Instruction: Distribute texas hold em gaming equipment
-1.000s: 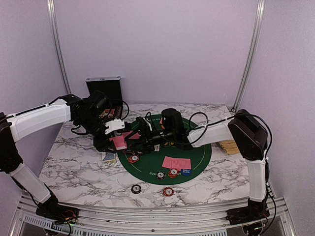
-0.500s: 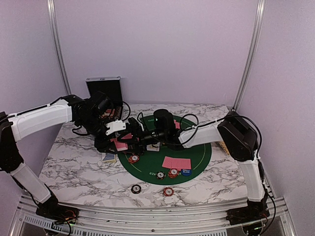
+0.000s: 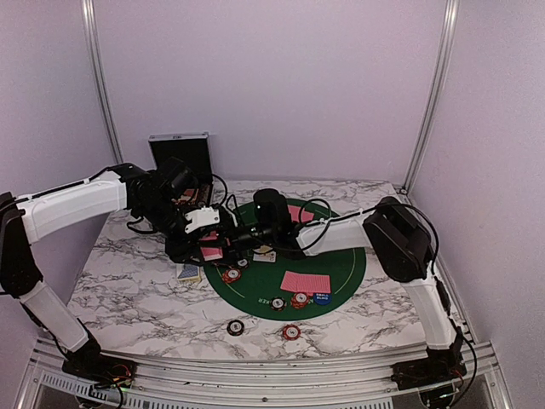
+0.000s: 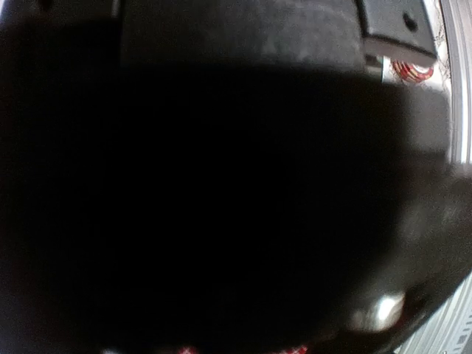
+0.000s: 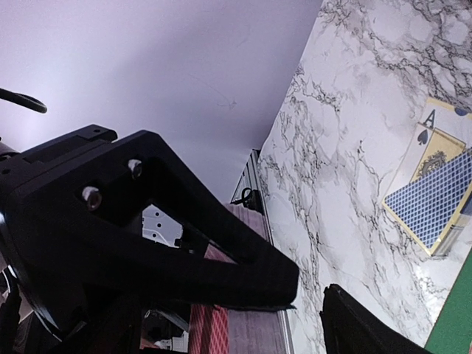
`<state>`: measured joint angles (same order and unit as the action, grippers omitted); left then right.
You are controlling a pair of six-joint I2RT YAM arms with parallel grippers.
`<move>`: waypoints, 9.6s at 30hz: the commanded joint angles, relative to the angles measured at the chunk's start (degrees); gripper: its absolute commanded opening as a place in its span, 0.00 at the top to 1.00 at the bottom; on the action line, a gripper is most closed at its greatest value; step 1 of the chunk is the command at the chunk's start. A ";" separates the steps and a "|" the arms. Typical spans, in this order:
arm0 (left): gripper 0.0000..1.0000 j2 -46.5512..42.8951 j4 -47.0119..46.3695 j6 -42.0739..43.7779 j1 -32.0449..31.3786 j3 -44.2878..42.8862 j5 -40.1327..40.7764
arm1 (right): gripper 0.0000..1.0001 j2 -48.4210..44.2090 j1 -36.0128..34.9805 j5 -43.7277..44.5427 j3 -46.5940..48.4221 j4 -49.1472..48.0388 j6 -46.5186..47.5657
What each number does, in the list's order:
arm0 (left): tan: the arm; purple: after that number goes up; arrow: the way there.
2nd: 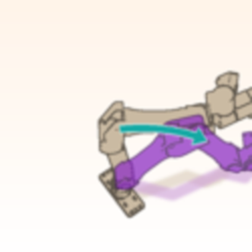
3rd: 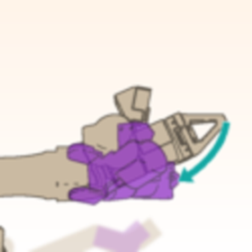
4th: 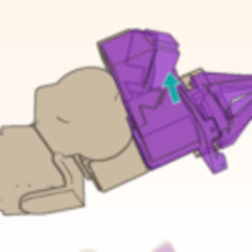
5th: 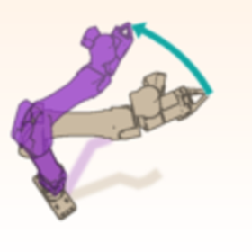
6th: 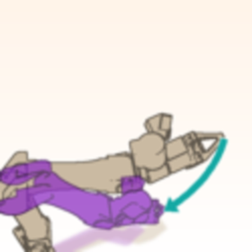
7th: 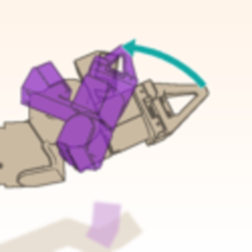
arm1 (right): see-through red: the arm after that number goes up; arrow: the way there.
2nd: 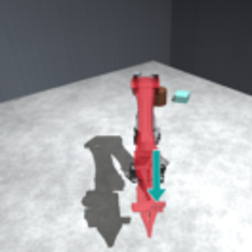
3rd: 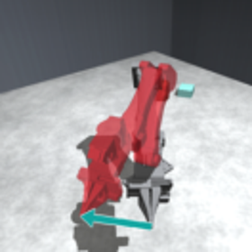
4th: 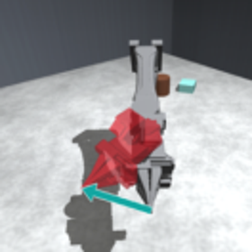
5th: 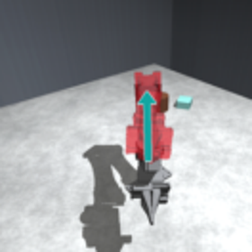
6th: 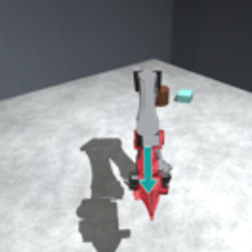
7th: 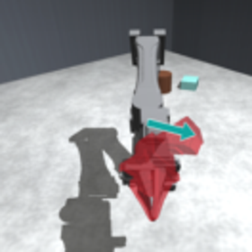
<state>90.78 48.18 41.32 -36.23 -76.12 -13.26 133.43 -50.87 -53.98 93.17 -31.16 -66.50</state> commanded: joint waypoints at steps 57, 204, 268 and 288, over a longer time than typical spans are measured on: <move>1.00 -1.22 -0.55 0.42 -0.25 0.67 0.50 | 0.29 2.05 0.20 -1.35 3.78 5.38 0.35; 1.00 -6.30 -0.37 1.20 3.01 4.73 1.24 | 0.24 -12.31 1.68 70.57 0.64 52.12 81.09; 1.00 -4.91 -1.25 -0.63 2.77 1.46 -0.19 | 0.06 -7.87 1.84 5.02 -1.55 13.52 5.53; 1.00 -4.29 -1.25 -0.72 2.21 -0.16 -0.02 | 0.10 -2.19 -0.51 2.42 4.57 9.23 0.39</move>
<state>86.26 47.13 41.10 -33.69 -74.28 -12.05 129.56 -50.46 -50.37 94.06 -19.38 -64.60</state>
